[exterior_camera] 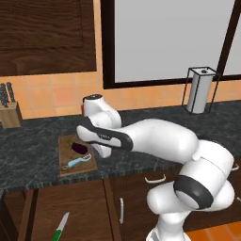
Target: Place the appropriate cutting tool for cutting the eggplant skin on the cutting board.
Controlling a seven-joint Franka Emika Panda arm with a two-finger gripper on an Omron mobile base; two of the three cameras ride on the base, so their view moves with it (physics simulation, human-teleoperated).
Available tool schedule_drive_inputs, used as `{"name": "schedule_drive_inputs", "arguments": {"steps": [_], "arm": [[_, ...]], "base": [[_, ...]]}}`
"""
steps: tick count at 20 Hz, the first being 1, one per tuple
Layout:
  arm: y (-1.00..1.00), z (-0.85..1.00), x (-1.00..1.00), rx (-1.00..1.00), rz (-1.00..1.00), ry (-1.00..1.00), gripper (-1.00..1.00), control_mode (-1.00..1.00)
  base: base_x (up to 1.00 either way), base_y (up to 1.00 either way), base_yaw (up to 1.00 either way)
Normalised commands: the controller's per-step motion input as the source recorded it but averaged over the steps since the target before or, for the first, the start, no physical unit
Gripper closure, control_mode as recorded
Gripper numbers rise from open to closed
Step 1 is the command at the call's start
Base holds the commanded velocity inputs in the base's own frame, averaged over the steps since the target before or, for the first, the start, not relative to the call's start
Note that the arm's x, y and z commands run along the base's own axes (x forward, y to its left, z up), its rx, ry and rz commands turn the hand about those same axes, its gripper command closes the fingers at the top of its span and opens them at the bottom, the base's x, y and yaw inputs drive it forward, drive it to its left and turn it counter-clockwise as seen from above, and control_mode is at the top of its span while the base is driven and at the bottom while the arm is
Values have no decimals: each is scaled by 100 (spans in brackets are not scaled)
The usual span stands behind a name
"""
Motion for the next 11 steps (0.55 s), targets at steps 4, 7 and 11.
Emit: {"name": "schedule_drive_inputs", "arguments": {"steps": [4,7,11], "arm": [[-100,17,-11,19,-10,0,-100,-100],[-100,30,0,18,-8,1,-100,-100],[-100,42,0,18,-6,1,-100,-100]], "base": [[0,0,0],[0,0,0],[0,0,0]]}}
